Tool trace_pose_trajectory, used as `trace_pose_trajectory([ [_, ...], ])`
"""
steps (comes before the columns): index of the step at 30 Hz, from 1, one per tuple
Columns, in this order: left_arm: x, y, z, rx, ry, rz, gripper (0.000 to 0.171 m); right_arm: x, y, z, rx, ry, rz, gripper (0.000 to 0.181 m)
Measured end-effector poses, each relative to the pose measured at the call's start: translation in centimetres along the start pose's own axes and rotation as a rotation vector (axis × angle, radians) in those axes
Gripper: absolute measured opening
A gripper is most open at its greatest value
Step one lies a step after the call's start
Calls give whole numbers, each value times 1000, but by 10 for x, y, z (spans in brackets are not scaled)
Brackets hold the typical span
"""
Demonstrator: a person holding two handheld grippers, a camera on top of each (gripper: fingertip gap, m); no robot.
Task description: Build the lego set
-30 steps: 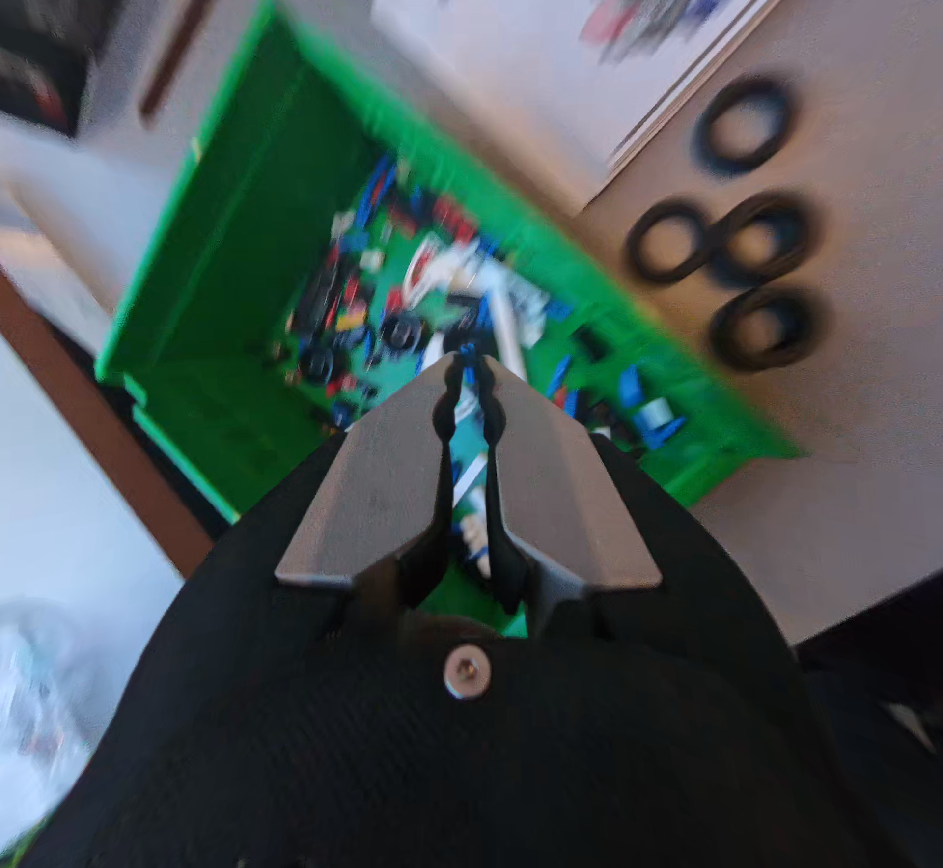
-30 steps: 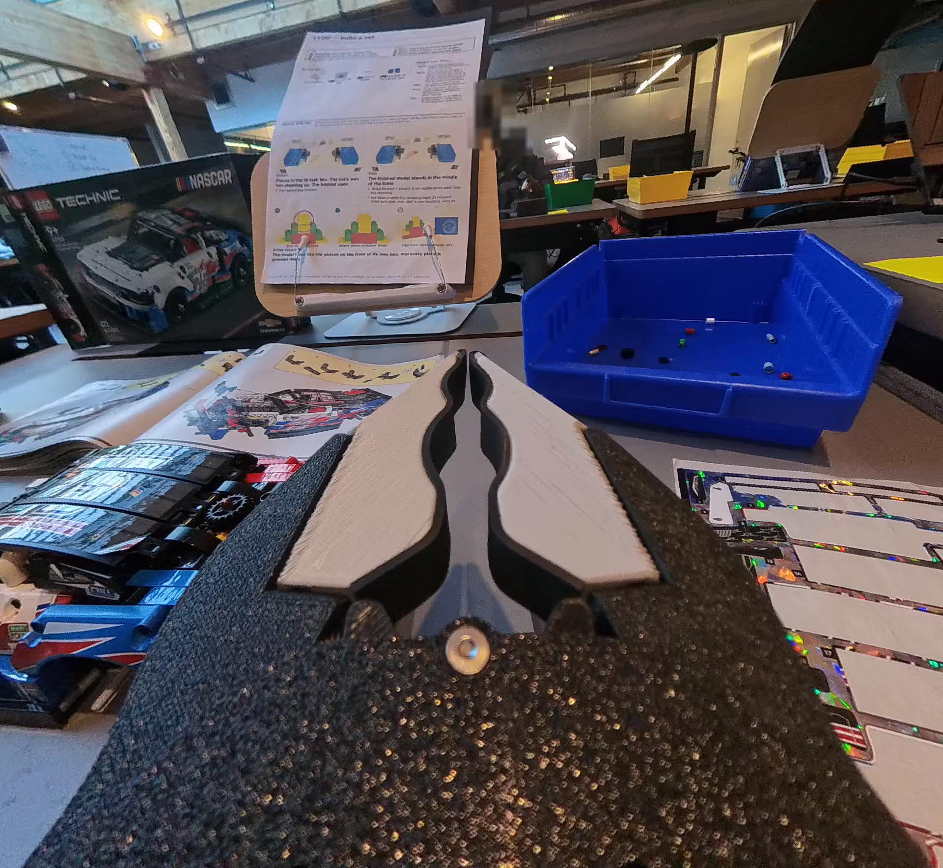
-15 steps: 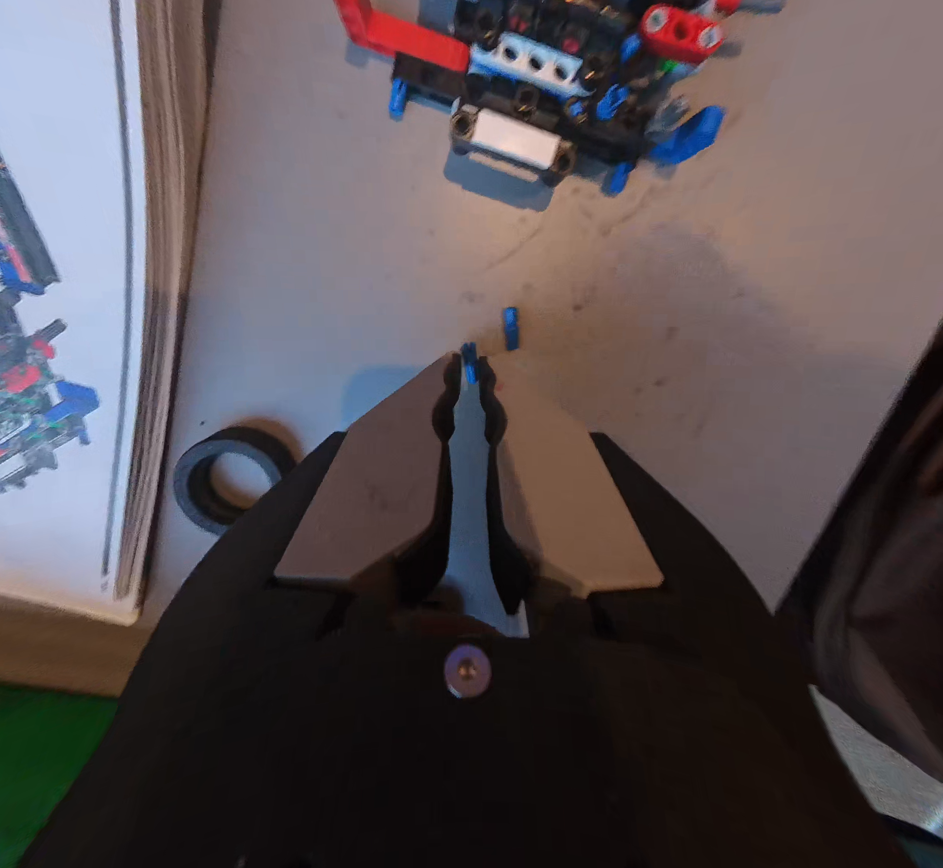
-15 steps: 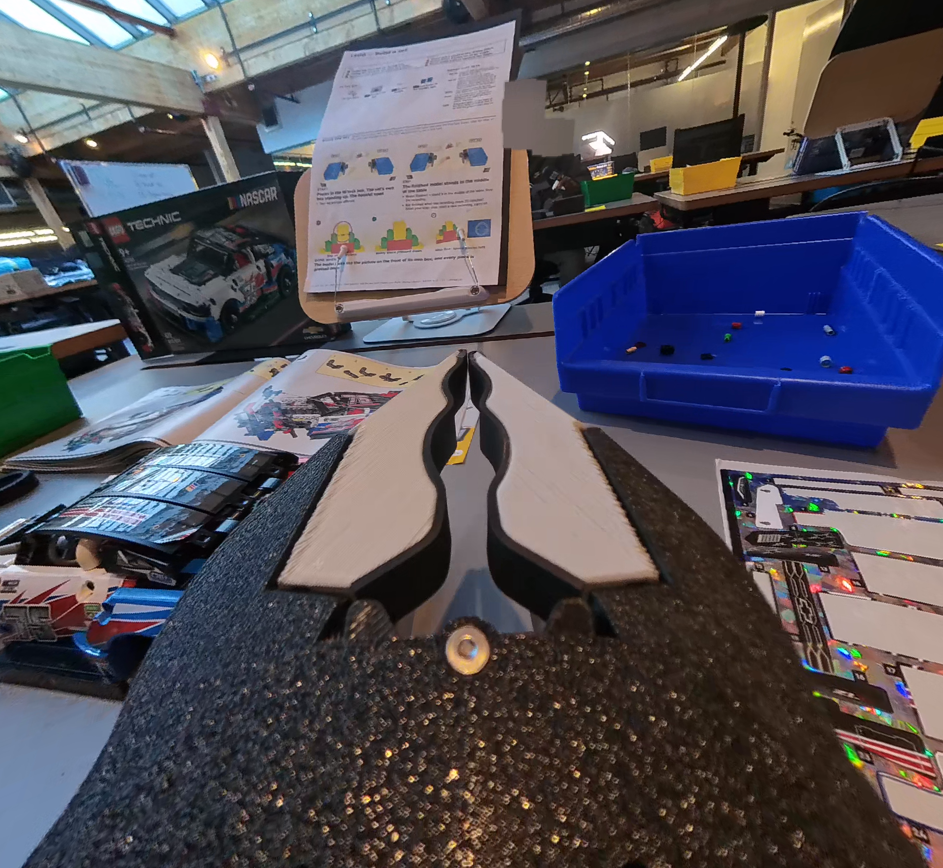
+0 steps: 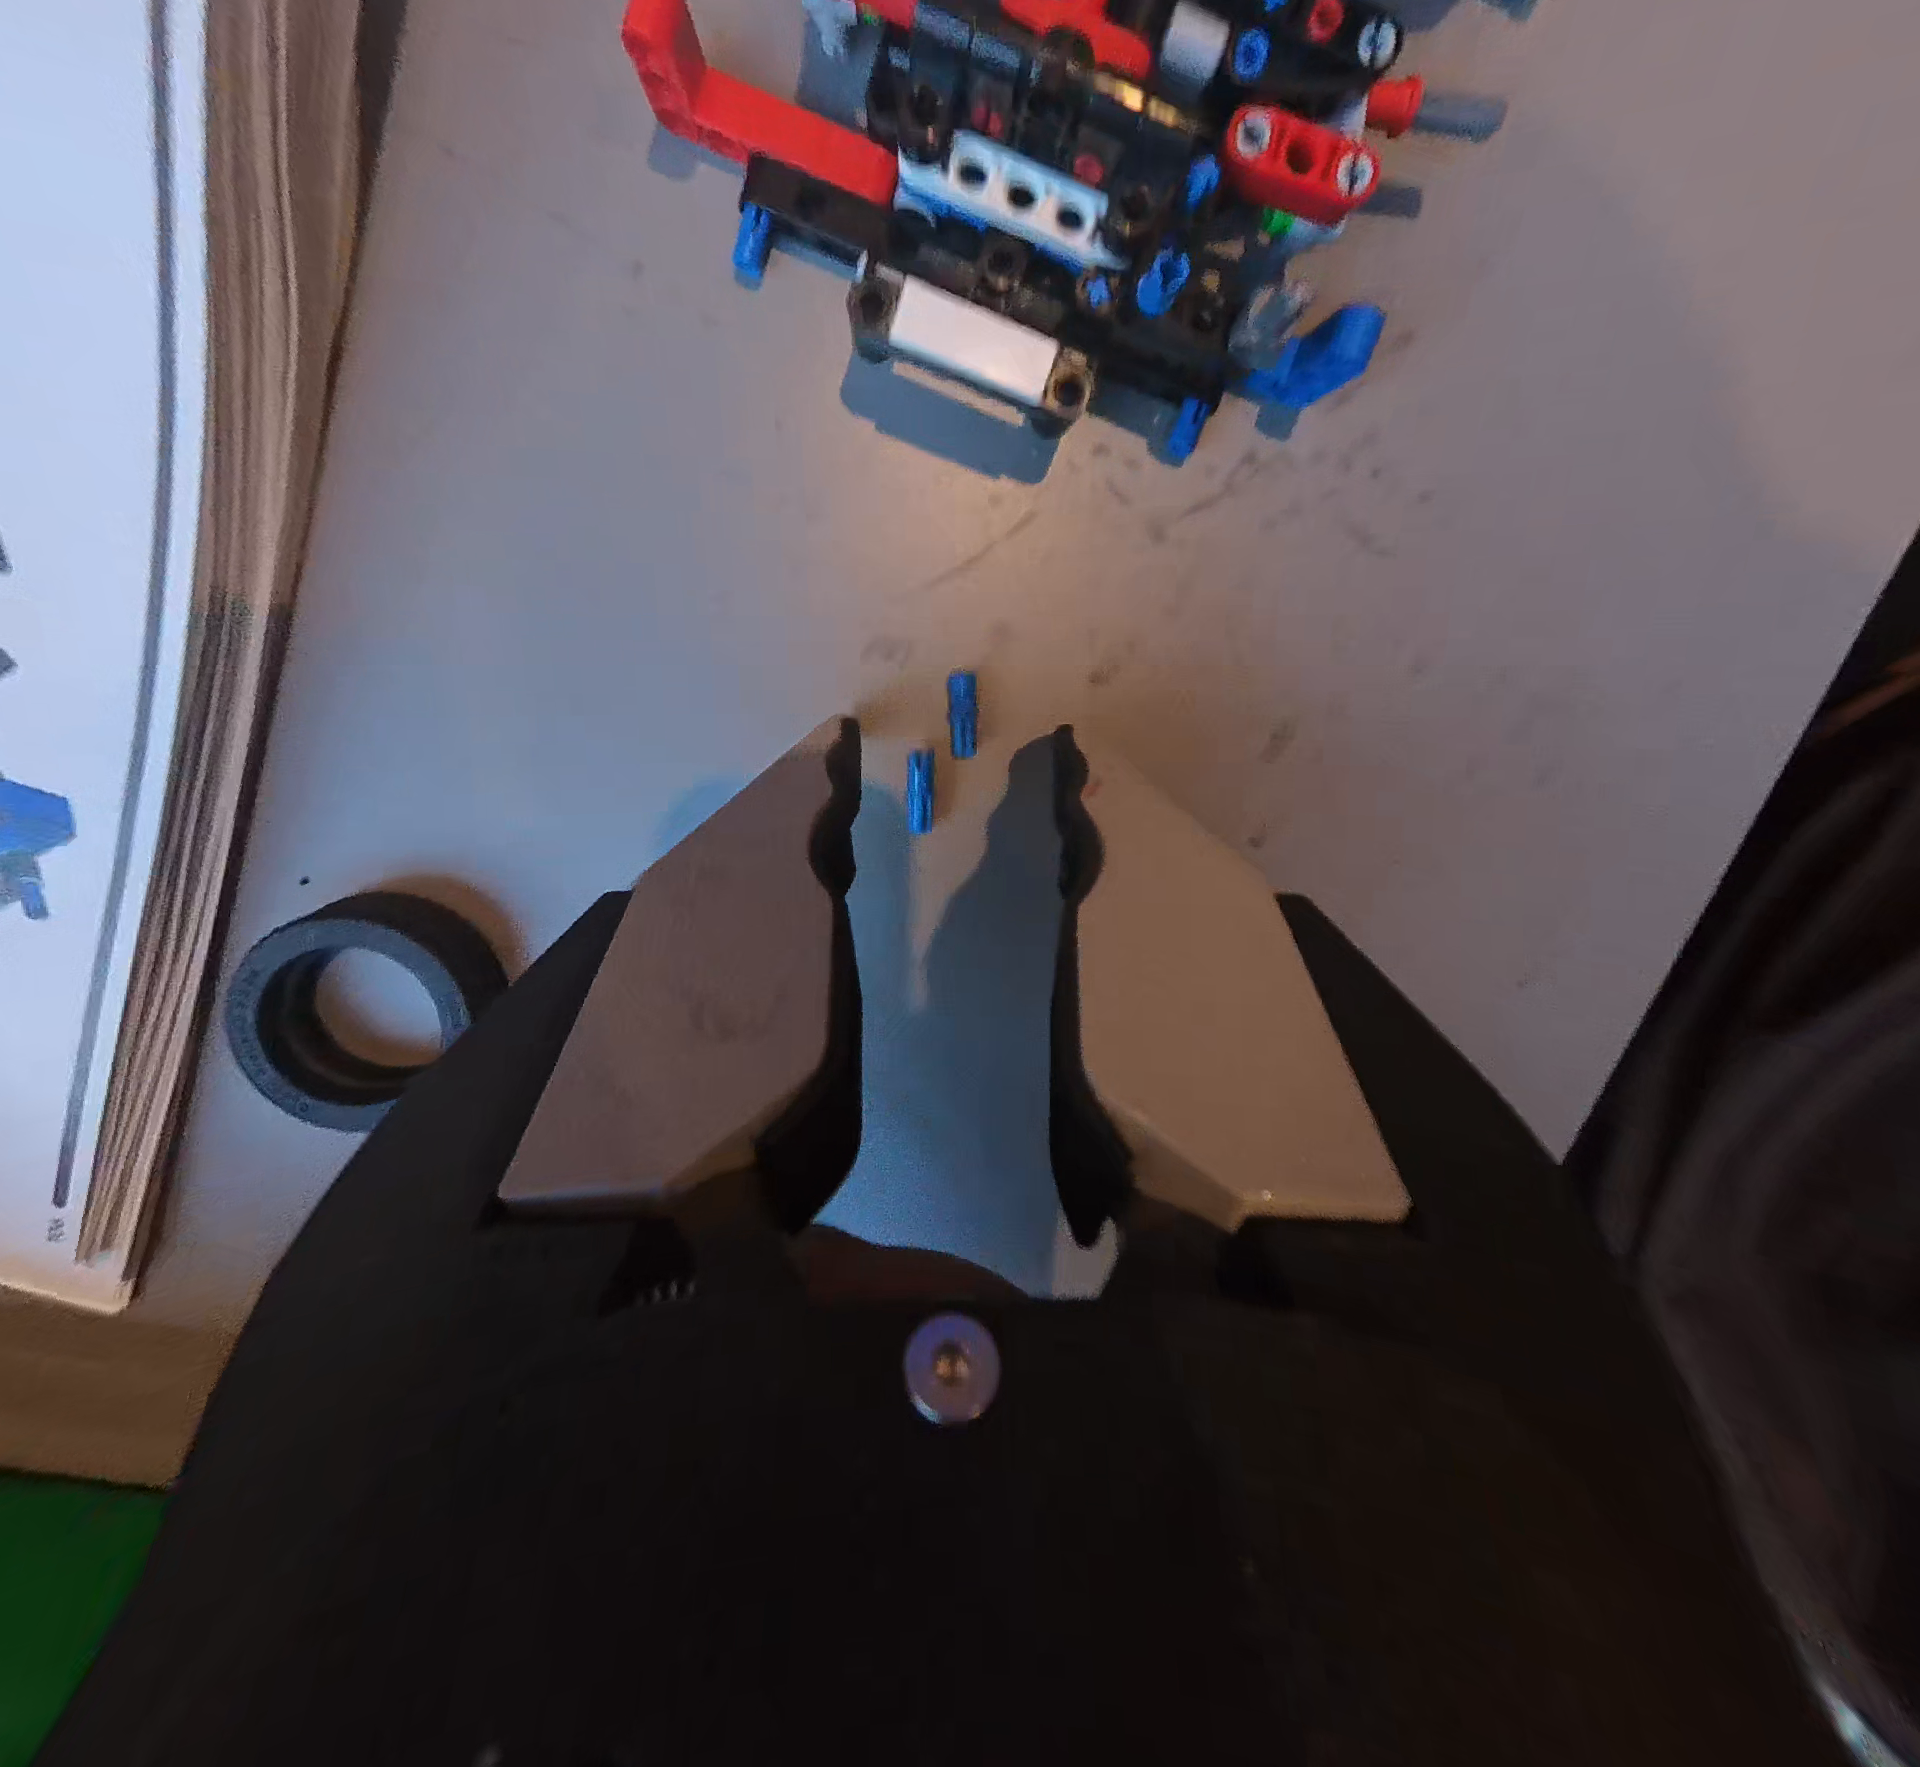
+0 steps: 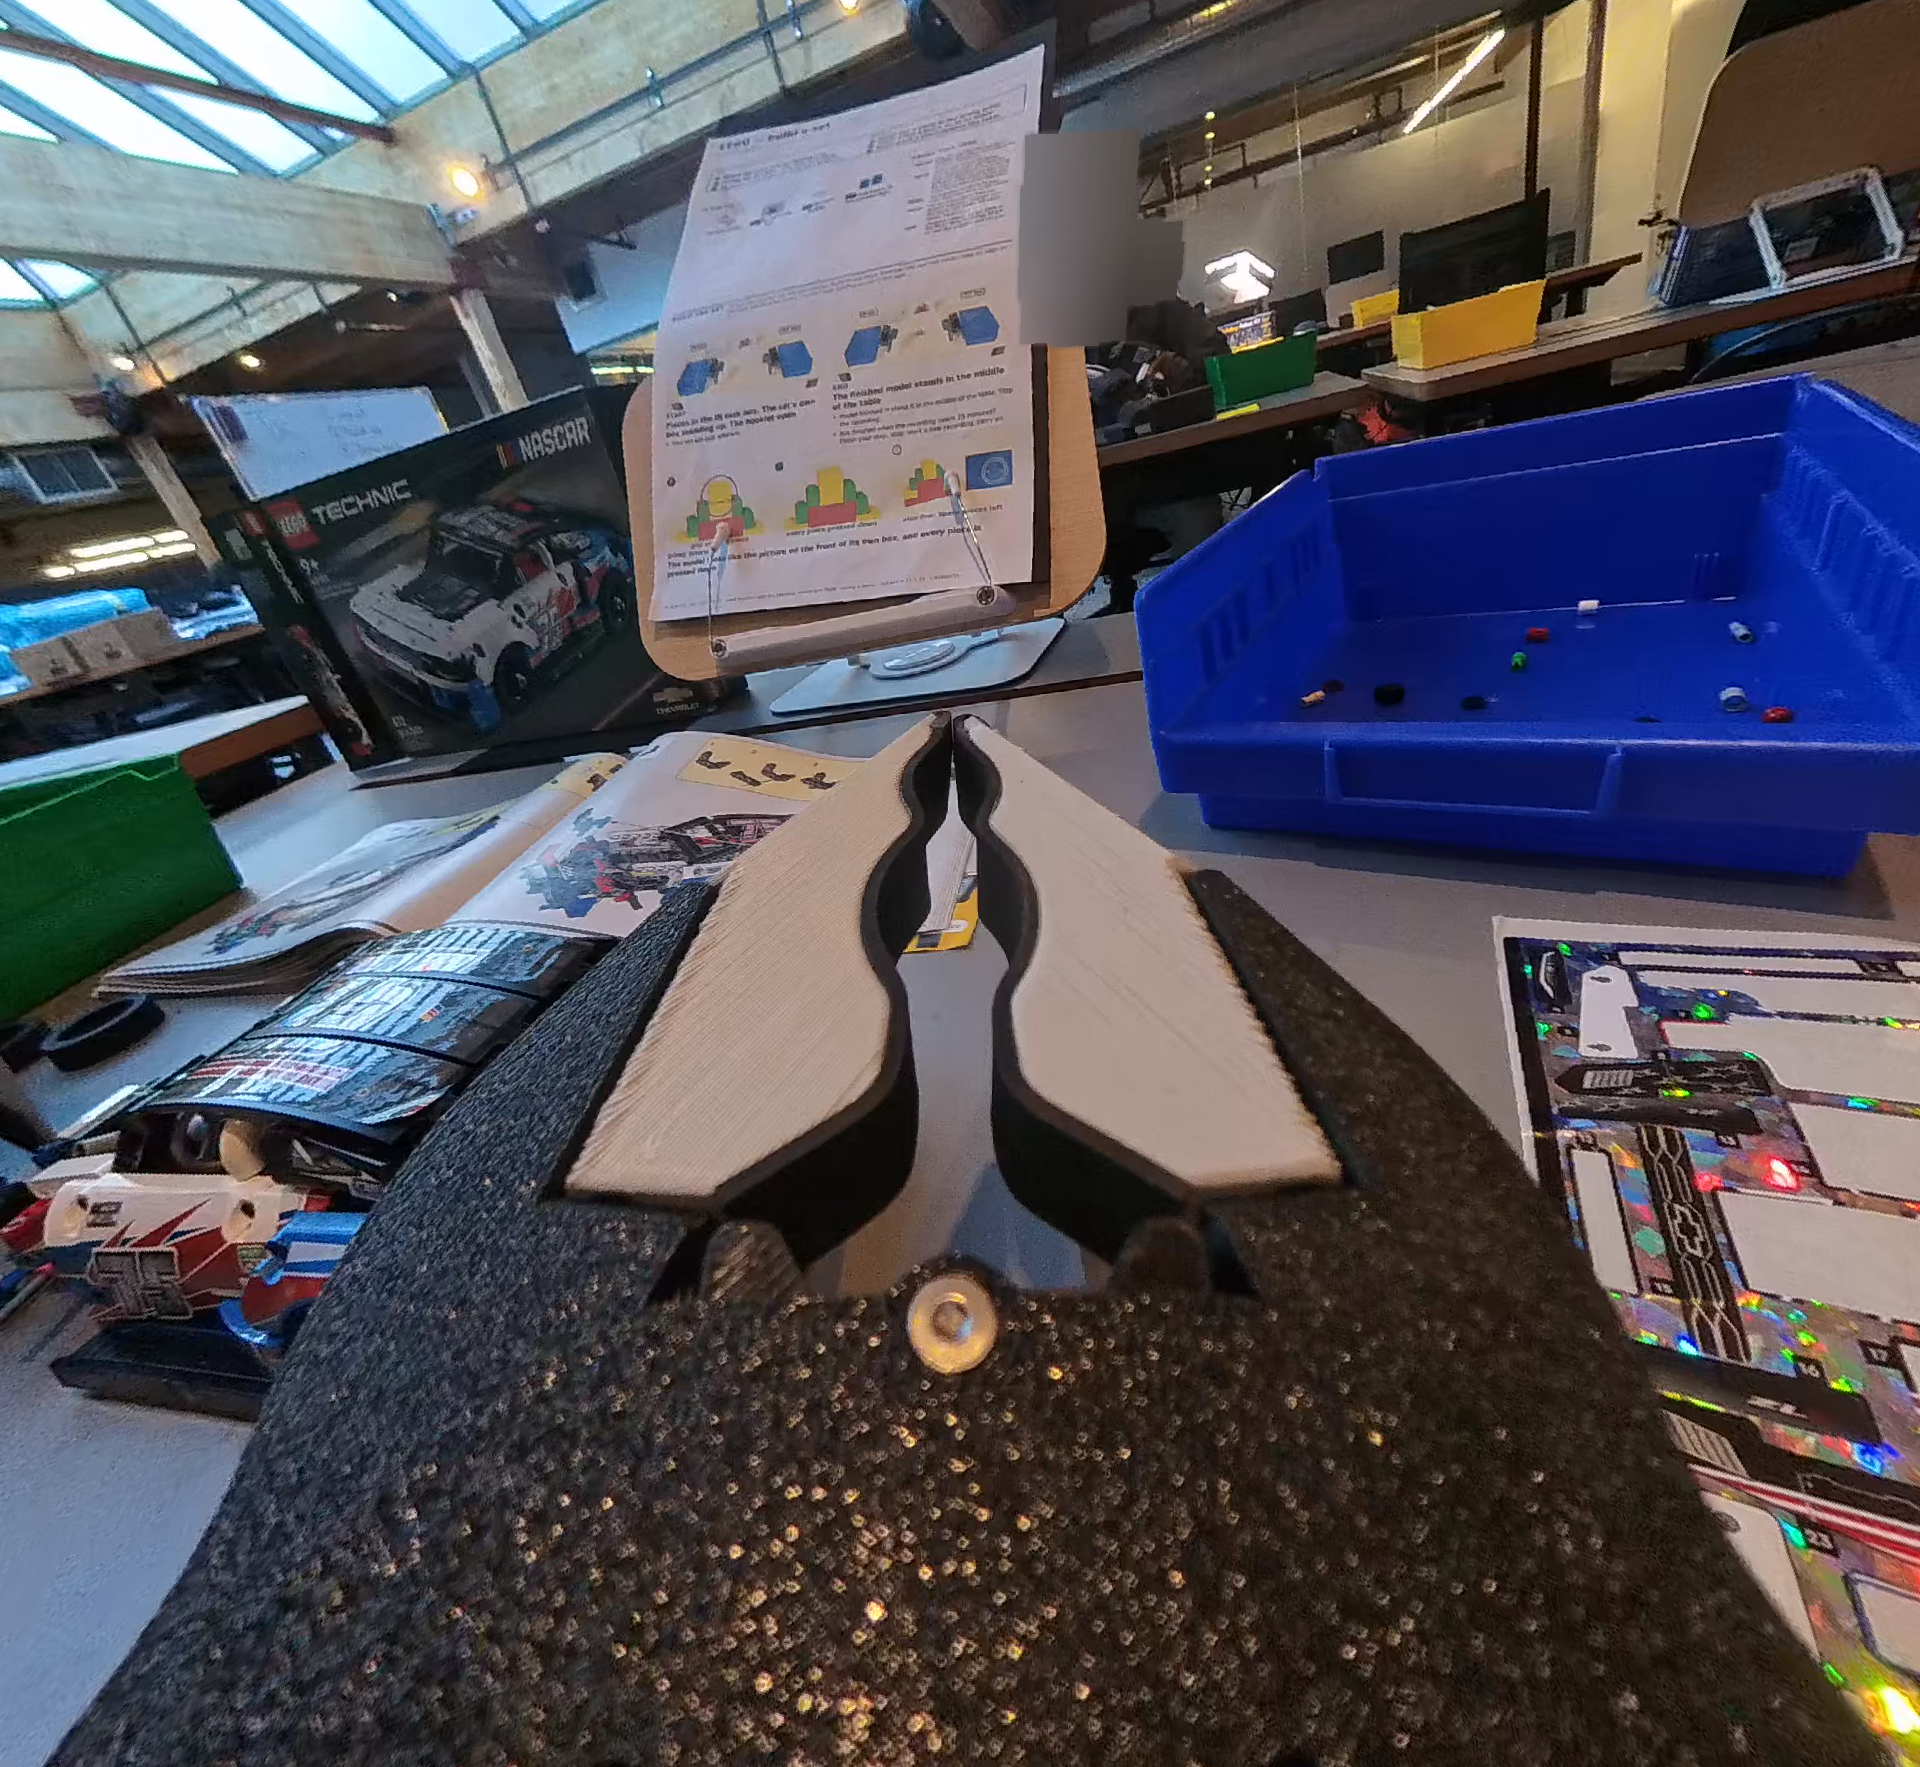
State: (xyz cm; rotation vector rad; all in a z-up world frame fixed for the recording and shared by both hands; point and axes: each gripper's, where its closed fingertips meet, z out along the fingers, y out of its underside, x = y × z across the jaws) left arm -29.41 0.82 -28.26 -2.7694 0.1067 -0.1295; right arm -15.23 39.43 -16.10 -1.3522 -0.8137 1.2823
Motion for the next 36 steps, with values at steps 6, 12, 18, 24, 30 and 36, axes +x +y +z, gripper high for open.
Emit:
trace_pose_trajectory([
  [6,-7,-7,5,1,-99,21,4,-2,1,0,-3,-14,6,0],
  [12,0,1,2,-39,-69,78,3,-2,1,0,0,-17,20,0],
  [18,-7,19,-7,-68,-102,73,4,-2,0,-1,4,-18,28,0],
  [24,-7,23,-23,-15,-119,66,21,-2,1,0,-1,-17,29,0],
  [30,-15,18,-68,235,-182,-99,30,-5,2,0,-7,-29,25,1],
  [36,-3,27,-97,470,-233,-183,47,-20,12,8,-63,-86,-19,11],
])
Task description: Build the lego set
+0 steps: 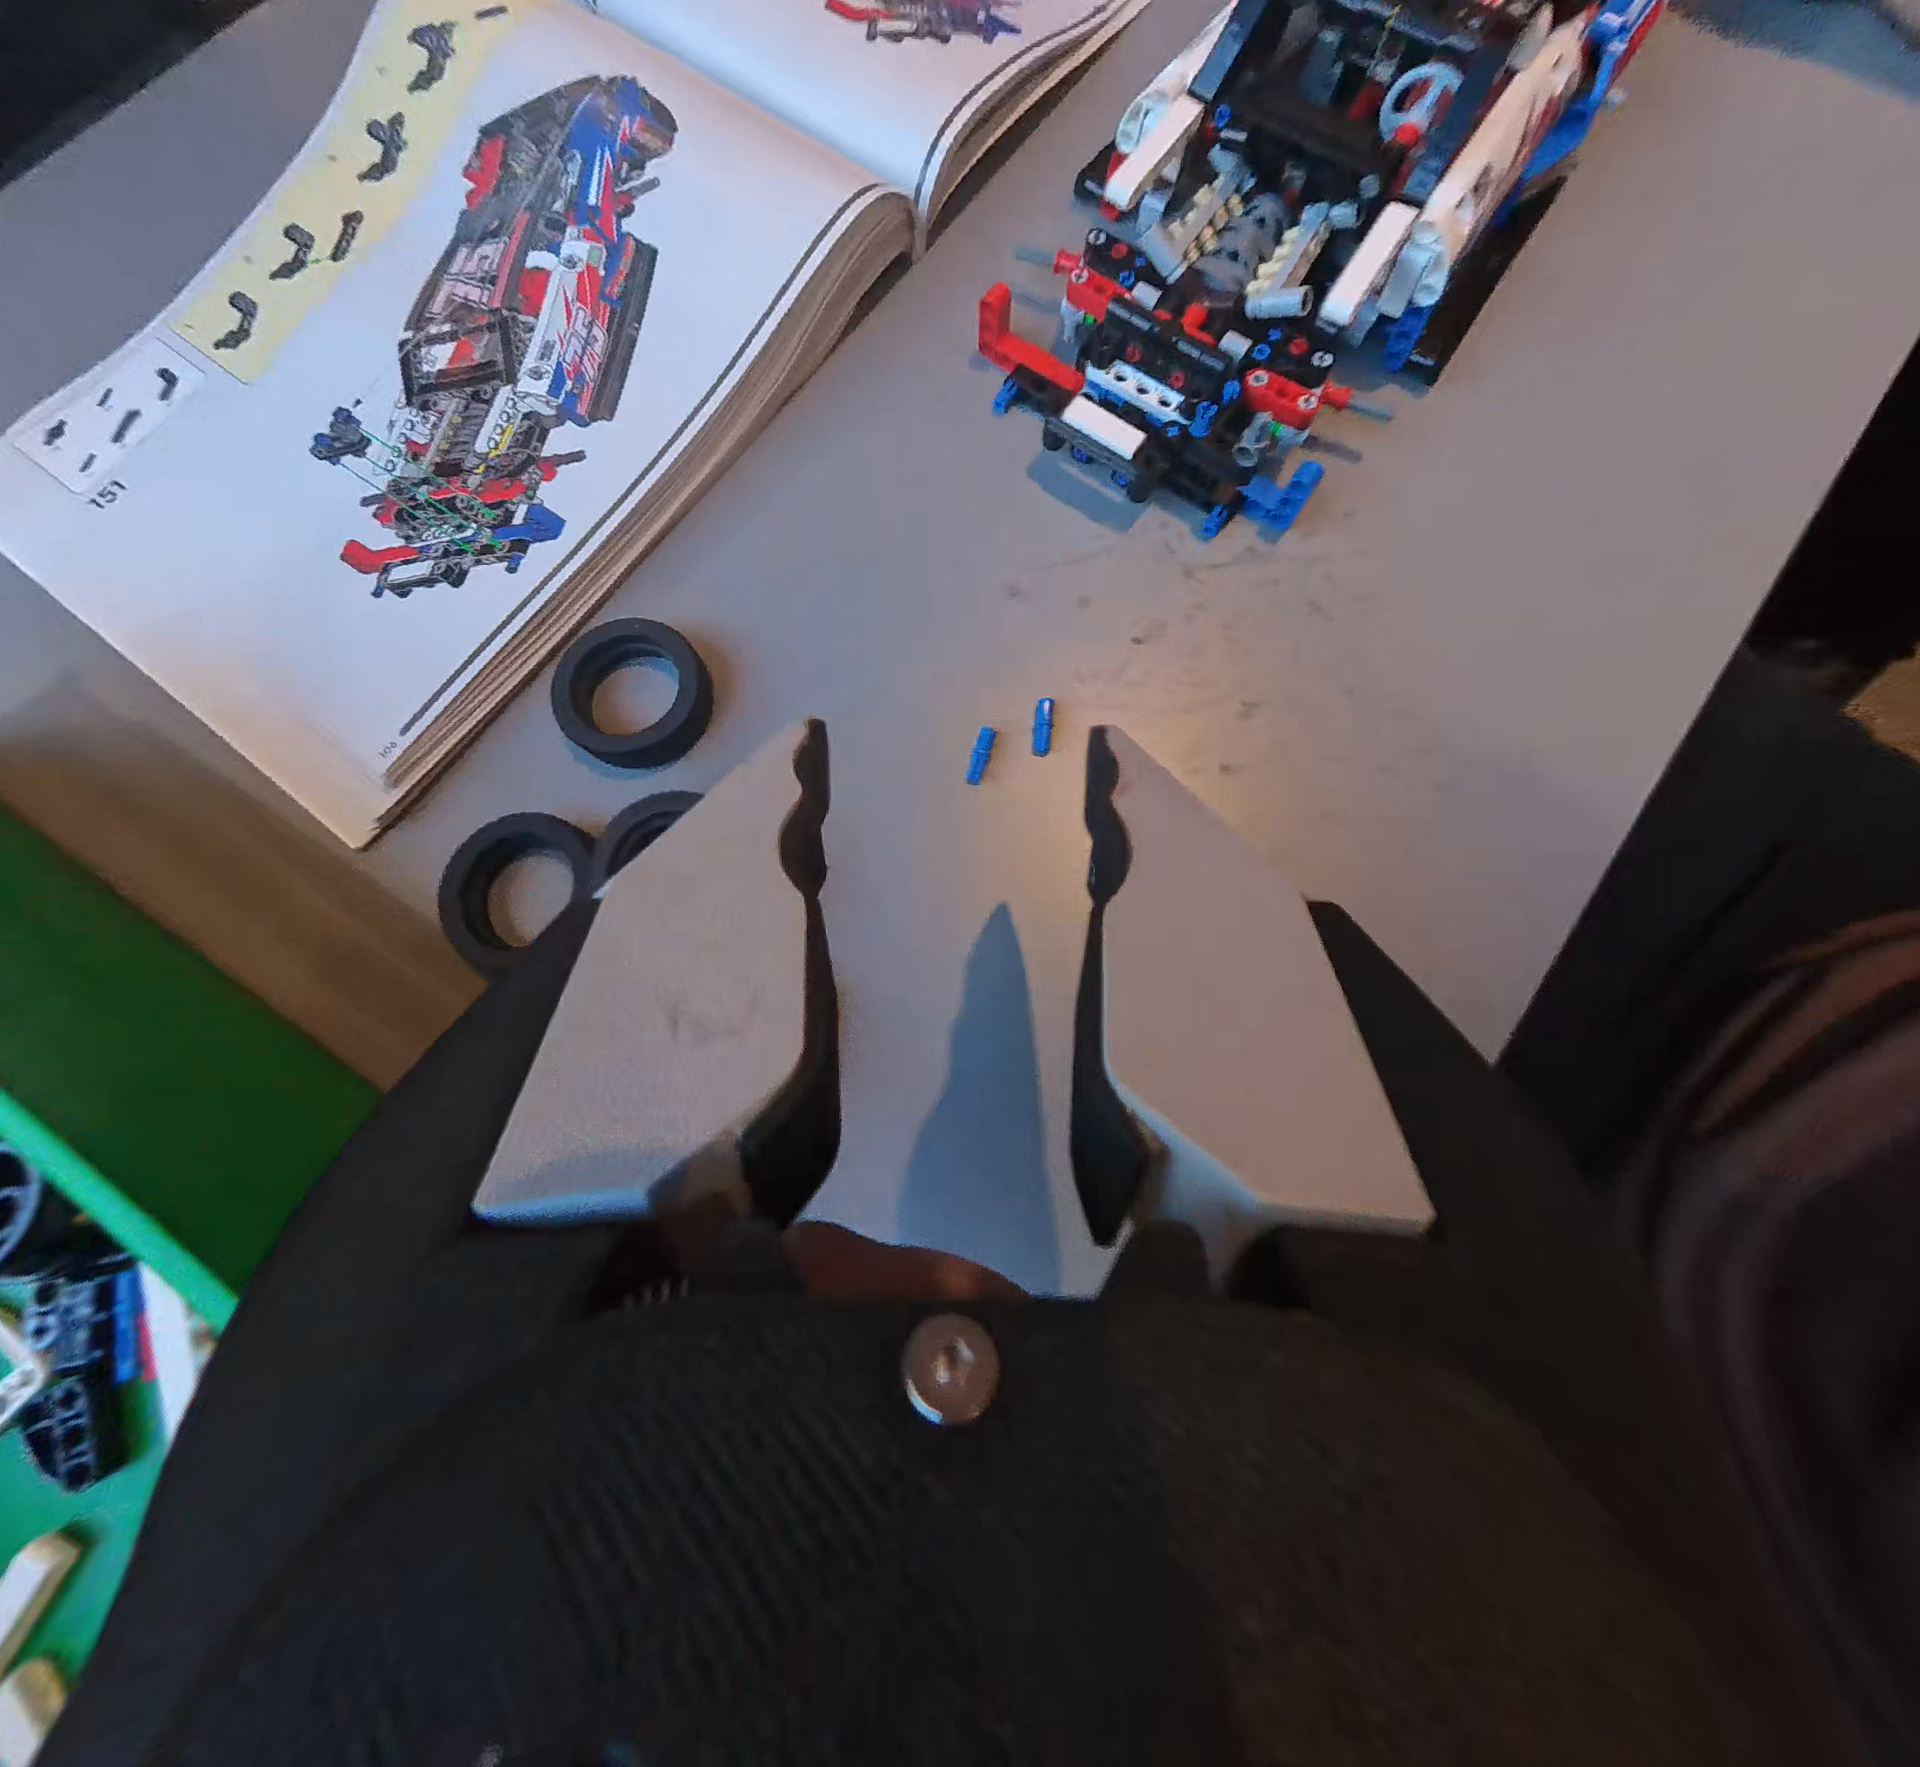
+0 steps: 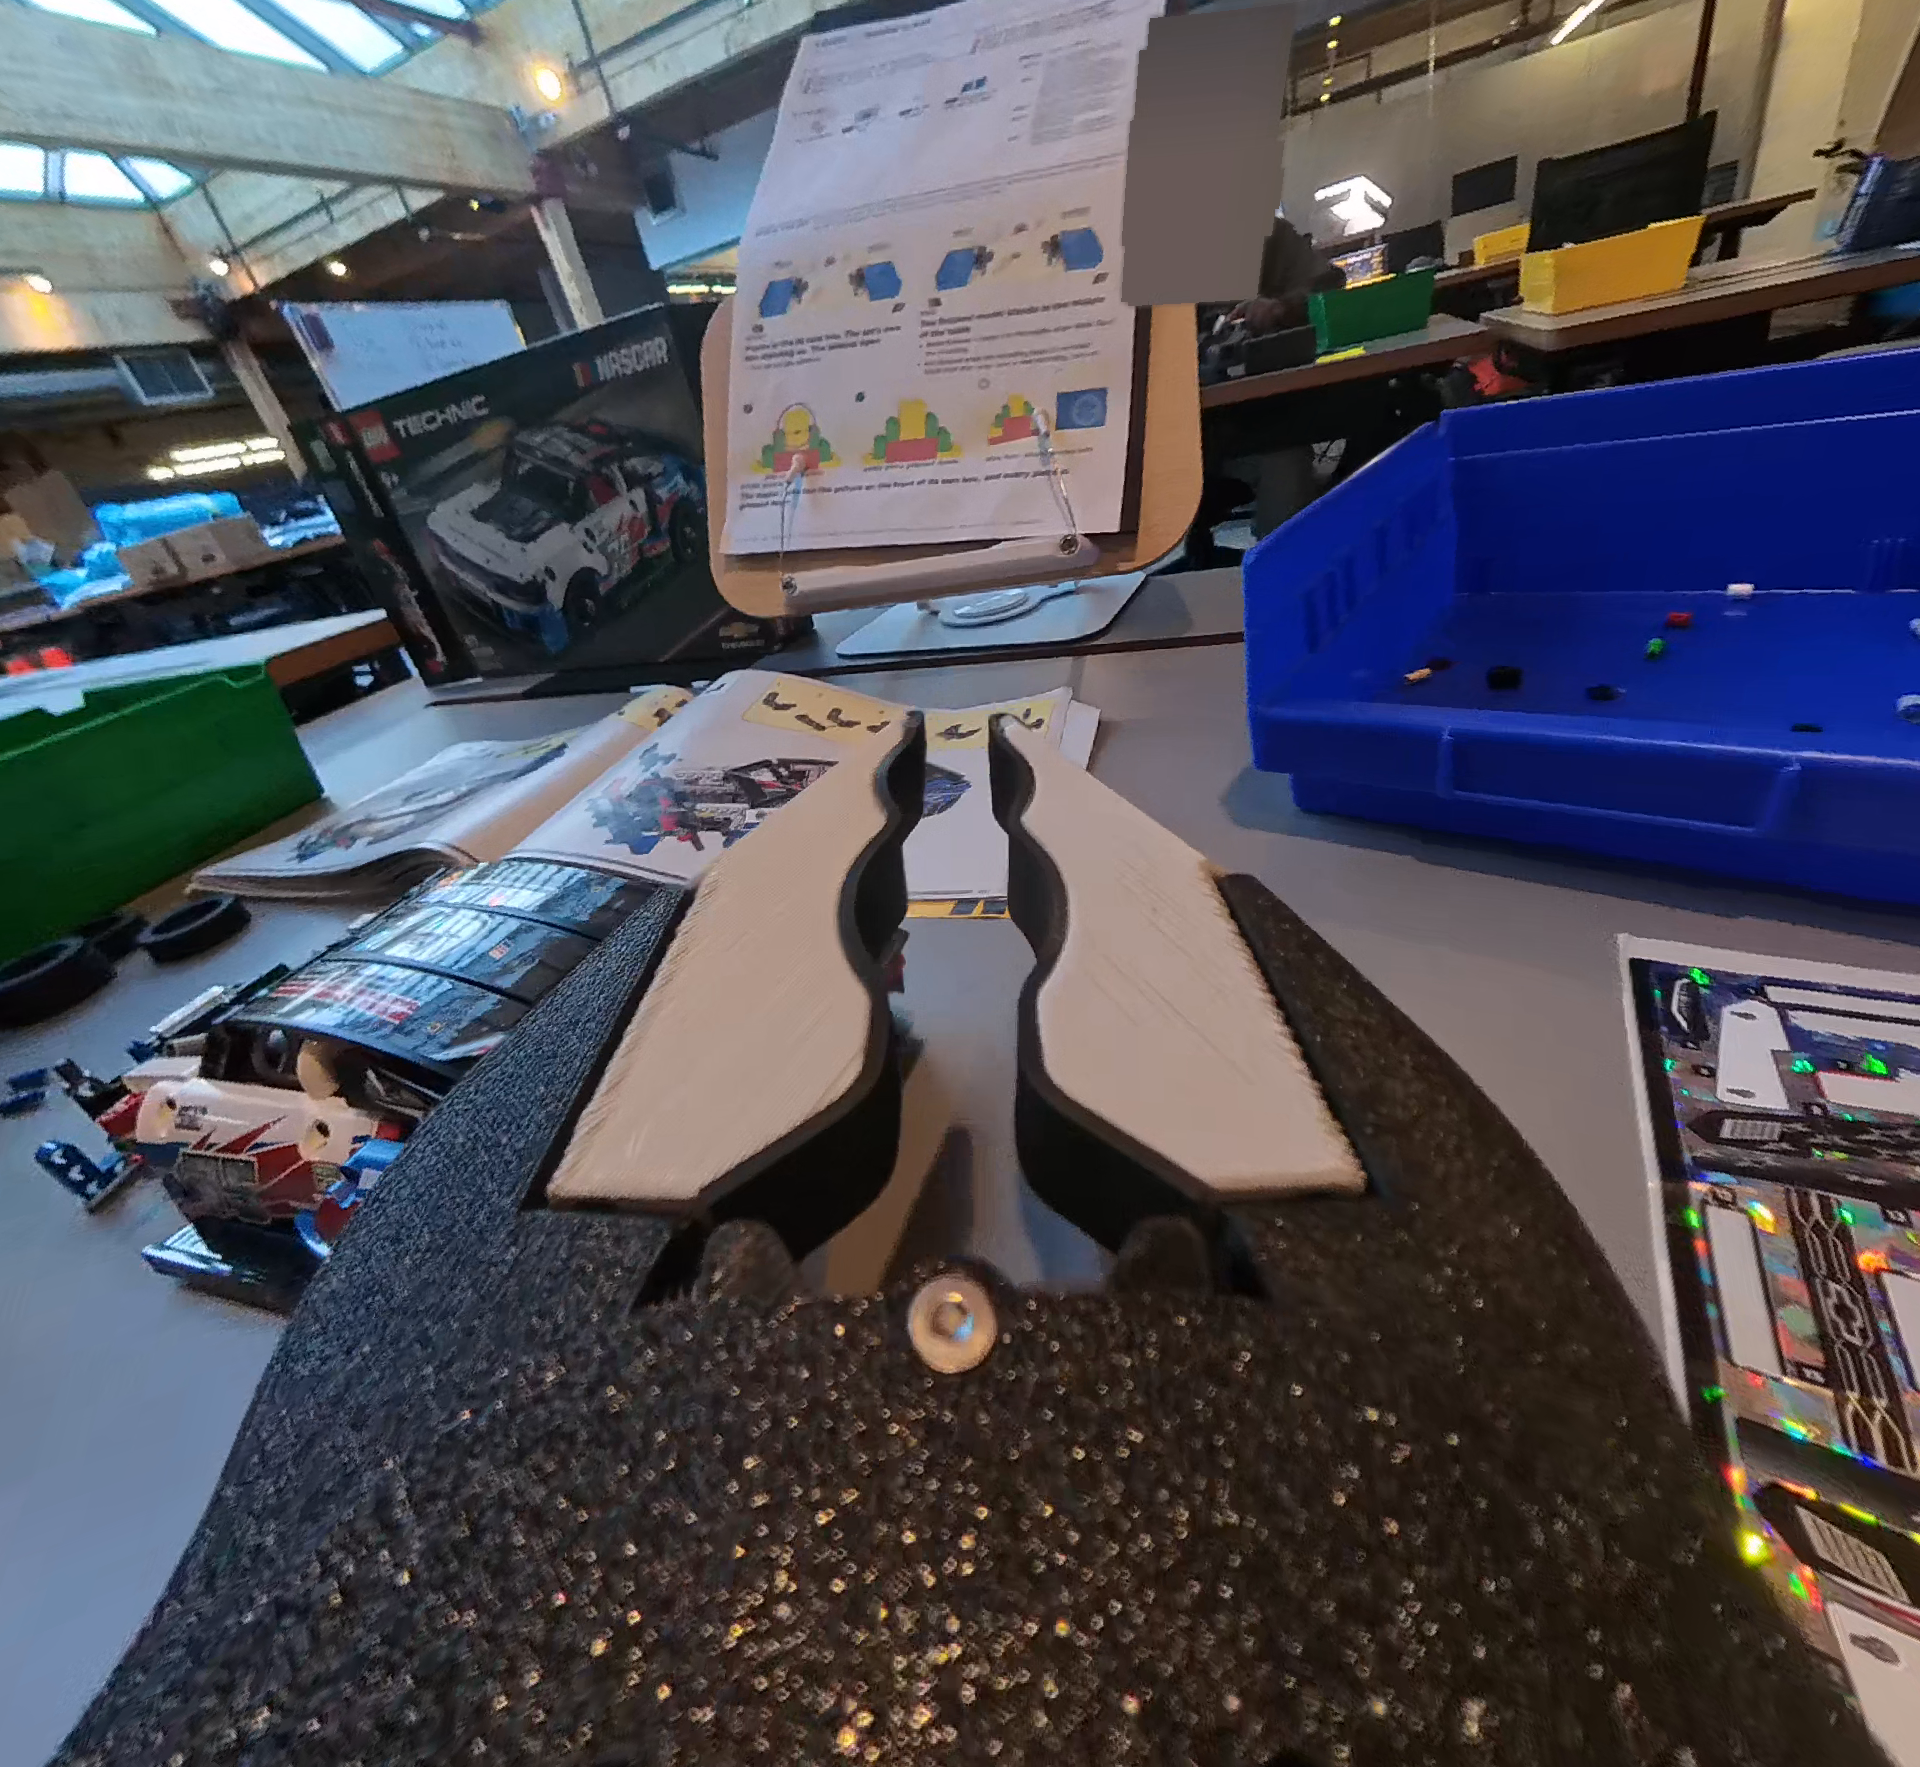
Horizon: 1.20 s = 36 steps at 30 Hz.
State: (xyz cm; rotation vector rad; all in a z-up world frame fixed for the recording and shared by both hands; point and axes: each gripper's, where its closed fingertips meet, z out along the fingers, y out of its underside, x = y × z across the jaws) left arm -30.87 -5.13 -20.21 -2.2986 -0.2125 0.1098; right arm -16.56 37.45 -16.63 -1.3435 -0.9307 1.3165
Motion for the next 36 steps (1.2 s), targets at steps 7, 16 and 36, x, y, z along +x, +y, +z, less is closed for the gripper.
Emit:
trace_pose_trajectory([
  [7,20,2,2,90,58,88,45,3,5,0,-43,-2,25,13],
  [16,2,4,-19,124,106,40,47,18,58,10,-443,65,-50,27],
  [36,-190,110,-140,-212,-333,-192,35,-19,40,-4,-677,234,-238,20],
])
